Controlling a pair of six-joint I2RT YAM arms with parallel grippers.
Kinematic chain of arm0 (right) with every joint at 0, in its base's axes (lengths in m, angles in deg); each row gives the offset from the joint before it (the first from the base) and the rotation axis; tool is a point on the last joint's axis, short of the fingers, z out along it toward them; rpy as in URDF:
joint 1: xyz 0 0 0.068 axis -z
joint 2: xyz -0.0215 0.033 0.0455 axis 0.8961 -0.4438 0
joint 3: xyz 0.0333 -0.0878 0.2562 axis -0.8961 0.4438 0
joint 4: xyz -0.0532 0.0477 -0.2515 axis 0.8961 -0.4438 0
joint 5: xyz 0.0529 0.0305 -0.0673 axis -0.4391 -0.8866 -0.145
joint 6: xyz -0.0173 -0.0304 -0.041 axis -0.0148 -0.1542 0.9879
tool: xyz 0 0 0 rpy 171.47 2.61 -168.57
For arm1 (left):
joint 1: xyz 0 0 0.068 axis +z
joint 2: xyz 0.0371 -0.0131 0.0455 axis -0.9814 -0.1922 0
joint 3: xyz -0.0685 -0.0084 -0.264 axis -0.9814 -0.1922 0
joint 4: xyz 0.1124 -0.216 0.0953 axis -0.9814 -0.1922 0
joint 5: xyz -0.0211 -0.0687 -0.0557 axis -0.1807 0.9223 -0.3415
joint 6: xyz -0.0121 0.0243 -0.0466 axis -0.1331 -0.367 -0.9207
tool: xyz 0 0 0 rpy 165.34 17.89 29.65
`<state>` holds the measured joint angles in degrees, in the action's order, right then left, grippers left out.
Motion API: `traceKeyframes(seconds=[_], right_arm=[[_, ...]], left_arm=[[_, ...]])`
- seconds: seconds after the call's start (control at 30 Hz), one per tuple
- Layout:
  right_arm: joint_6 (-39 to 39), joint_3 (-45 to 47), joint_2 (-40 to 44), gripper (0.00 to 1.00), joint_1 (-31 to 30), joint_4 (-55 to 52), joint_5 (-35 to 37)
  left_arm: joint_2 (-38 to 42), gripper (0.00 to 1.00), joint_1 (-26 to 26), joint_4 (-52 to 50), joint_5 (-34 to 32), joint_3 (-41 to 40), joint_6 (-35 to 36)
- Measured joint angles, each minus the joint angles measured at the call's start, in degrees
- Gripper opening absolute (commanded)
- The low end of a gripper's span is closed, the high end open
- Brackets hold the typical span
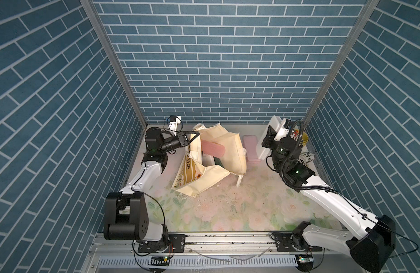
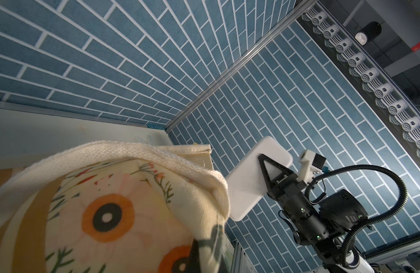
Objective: Take out the pencil case from the canvas bag
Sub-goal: Pick up the pencil case from the canvas bag, then place the pencil case at the center of the board.
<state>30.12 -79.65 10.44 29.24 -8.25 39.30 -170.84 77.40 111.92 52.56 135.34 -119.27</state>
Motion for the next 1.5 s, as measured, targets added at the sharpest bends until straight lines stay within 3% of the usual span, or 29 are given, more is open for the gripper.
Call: traceKeyframes(seconds=[0.33, 0.7, 1.0, 1.27, 1.37, 1.5], right_arm=[[-9.7, 3.1, 0.7, 0.02, 13.9, -18.4, -6.0], [-12.6, 2.9, -11.8, 0.05, 26.1, -25.9, -27.0], [-11.3, -5.4, -24.9, 0.08, 30.8, -32.0, -41.5], [-8.0, -13.5, -33.6, 0.12, 32.3, -36.6, -49.2], [-6.5, -15.5, -36.5, 0.17, 32.8, -38.4, -51.0], [-5.6, -16.4, -38.6, 0.38, 33.2, -40.1, -52.3]], left_arm=[[0.0, 0.0, 0.0, -0.3, 0.0, 0.0, 0.0], [0.0, 0.0, 0.0, -1.2, 0.0, 0.4, 0.0], [0.0, 0.0, 0.0, -1.7, 0.0, 0.5, 0.2], [0.0, 0.0, 0.0, -1.9, 0.0, 0.7, 0.2], [0.0, 0.0, 0.0, -1.9, 0.0, 0.7, 0.2], [0.0, 0.0, 0.0, -1.9, 0.0, 0.7, 0.2]])
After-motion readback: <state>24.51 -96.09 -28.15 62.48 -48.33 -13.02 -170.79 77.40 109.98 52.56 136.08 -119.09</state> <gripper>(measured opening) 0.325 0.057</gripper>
